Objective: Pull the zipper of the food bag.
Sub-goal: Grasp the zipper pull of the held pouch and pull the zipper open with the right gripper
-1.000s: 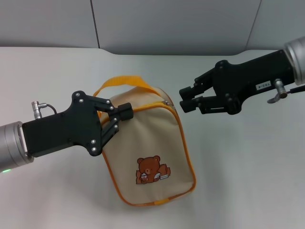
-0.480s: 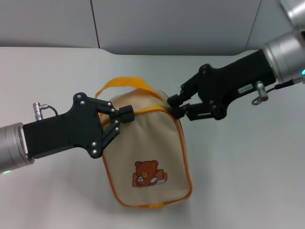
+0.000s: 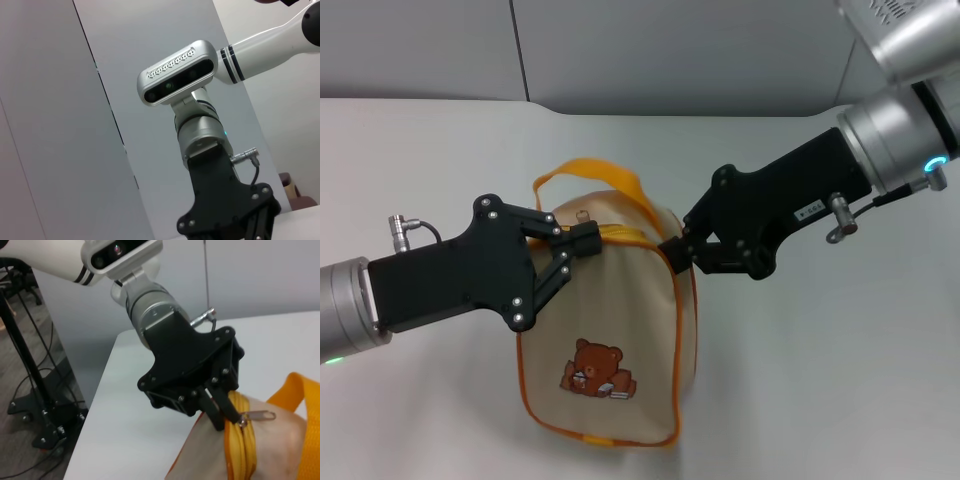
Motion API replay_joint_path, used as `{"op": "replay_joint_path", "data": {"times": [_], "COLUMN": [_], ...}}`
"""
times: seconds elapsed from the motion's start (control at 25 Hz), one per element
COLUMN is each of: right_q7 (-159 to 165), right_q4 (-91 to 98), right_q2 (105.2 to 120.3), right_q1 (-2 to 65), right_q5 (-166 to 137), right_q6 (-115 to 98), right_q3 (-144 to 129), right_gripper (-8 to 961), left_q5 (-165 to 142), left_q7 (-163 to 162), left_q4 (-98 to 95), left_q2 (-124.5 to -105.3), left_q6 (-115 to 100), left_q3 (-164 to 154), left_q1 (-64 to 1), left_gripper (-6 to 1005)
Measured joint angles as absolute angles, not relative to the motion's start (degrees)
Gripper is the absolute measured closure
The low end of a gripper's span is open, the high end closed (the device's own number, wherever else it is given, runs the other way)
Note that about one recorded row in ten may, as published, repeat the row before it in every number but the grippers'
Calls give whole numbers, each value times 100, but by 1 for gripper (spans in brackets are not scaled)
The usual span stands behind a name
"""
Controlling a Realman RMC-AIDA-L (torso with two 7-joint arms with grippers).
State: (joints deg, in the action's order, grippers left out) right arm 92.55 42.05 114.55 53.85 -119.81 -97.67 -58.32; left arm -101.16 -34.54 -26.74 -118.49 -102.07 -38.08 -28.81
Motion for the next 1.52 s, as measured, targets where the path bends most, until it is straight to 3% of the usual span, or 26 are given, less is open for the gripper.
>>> {"op": "replay_joint_path", "data": {"times": [0.6, 0.88, 1.04, 1.24, 1.52], "right_q7": [10015, 10582, 11307, 11995, 12970], "right_q4": [4255, 3272, 2674, 1732, 1509], "right_q2": [11442, 11153, 11118, 11163, 11558], "right_q1": [5072, 5155, 5101, 4673, 3990], "right_q5": [-11973, -11900, -11882, -11498, -11003], "right_q6": [-9717, -9820, -9742, -9751, -9649], "right_q3": [-5788, -4943, -4200, -3411, -3340], "right_gripper": [953, 886, 832, 730, 575], "left_q5": [-10080, -10101, -10094, -10083, -10056], "left_q7": [-3454, -3453, -3407, -3397, -3407], "left_q4": [-2672, -2672, -2672, -2651, -2612], "left_q2": [-11847, -11835, -11833, -11851, -11870], "left_q6": [-10224, -10329, -10344, -10333, -10268], "left_q3": [-3764, -3792, -3793, -3768, -3724], "left_q1": [-2814, -2765, -2725, -2700, -2693], "left_gripper": [976, 976, 976, 977, 977]}}
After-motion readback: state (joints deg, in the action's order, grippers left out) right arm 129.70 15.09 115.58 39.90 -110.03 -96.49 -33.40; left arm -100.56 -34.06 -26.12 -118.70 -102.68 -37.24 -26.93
